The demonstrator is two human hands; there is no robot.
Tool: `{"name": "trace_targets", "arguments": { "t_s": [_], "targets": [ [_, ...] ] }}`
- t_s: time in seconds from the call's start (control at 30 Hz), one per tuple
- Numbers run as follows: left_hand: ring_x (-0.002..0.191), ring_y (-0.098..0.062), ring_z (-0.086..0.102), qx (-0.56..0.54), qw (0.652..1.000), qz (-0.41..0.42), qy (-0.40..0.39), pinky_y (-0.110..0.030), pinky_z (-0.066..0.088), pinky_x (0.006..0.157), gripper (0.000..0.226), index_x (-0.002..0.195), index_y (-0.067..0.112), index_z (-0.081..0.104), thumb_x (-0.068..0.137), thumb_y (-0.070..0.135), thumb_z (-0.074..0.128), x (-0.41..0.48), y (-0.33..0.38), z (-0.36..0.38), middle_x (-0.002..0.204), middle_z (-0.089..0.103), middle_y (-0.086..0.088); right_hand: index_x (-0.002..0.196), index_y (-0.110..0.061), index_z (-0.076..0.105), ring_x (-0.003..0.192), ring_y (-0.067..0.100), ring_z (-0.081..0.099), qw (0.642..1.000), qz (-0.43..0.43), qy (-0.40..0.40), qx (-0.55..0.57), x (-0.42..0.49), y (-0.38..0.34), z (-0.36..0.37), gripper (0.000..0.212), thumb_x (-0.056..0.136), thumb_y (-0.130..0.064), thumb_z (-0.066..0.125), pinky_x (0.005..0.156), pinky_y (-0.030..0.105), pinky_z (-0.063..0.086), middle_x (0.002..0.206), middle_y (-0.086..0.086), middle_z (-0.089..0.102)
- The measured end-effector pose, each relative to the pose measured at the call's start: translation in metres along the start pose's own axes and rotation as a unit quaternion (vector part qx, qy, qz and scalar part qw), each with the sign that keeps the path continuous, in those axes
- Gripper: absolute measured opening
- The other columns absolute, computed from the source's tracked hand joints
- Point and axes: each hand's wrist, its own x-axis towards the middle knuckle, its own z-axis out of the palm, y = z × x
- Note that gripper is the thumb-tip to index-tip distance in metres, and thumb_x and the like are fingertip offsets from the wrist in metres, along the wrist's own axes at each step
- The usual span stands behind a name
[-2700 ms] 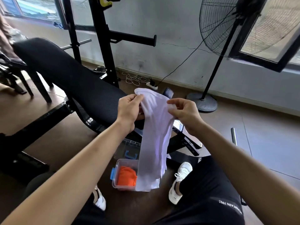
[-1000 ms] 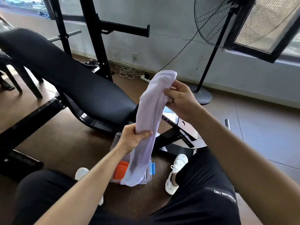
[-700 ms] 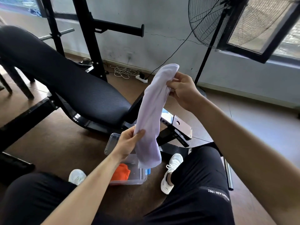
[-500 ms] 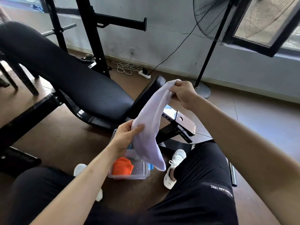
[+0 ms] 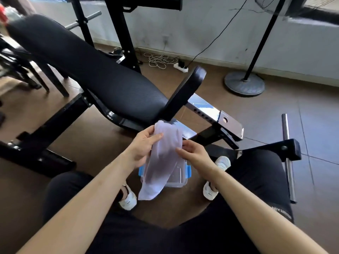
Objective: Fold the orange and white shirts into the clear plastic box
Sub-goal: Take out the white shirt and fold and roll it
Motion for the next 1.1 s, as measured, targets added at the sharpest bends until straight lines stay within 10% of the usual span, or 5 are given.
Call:
{"name": "trace_targets", "arguments": {
  "t_s": [0.3, 0.67, 0.83, 1.1],
  "targets": [
    [0.13, -0.033, 0.059, -0.125, 0.99, -0.024, -0.061, -0.046, 0.052, 0.105, 0.045, 0.146, 0.016, 0.049, 0.102, 0.007, 0.051, -0.014, -0.01, -0.016, 0.141, 0.06, -0.018, 0.118, -0.016, 0.067, 0.108, 0.026, 0.07, 0.998, -0.056, -0.03, 0.015, 0.013, 0.002, 0.014, 0.031, 0.09, -0.029, 0.072, 0.094, 0.05, 0.058, 0.112, 0.007, 0.074],
    [0.099, -0.03, 0.068, -0.057, 0.996, -0.028, 0.059, -0.039, 0.058, 0.084, 0.031, 0.126, 0.003, 0.066, 0.1, 0.018, 0.059, -0.004, -0.03, 0.002, 0.117, 0.072, -0.021, 0.09, -0.018, 0.065, 0.068, 0.002, 0.061, 0.994, -0.092, 0.057, -0.027, 0.02, -0.015, -0.005, 0.01, 0.089, -0.013, 0.074, 0.063, 0.022, 0.052, 0.073, -0.016, 0.068],
    [0.088, -0.035, 0.071, 0.06, 0.994, -0.038, 0.08, -0.05, 0.057, 0.081, 0.04, 0.103, -0.009, 0.07, 0.084, 0.024, 0.082, -0.006, -0.049, 0.027, 0.103, 0.073, -0.031, 0.11, -0.014, 0.07, 0.089, 0.019, 0.071, 0.998, -0.06, 0.021, -0.015, 0.025, -0.03, -0.02, 0.023, 0.089, -0.006, 0.069, 0.081, 0.036, 0.059, 0.1, 0.014, 0.076],
    [0.082, -0.026, 0.061, -0.006, 0.987, -0.049, 0.151, -0.036, 0.052, 0.068, 0.025, 0.1, 0.01, 0.064, 0.082, 0.012, 0.081, 0.01, -0.03, 0.024, 0.095, 0.068, -0.013, 0.13, -0.02, 0.059, 0.096, 0.034, 0.073, 0.999, 0.02, 0.005, -0.047, 0.027, -0.03, -0.054, 0.045, 0.089, -0.006, 0.069, 0.08, 0.04, 0.058, 0.101, 0.016, 0.075]
  ]
}}
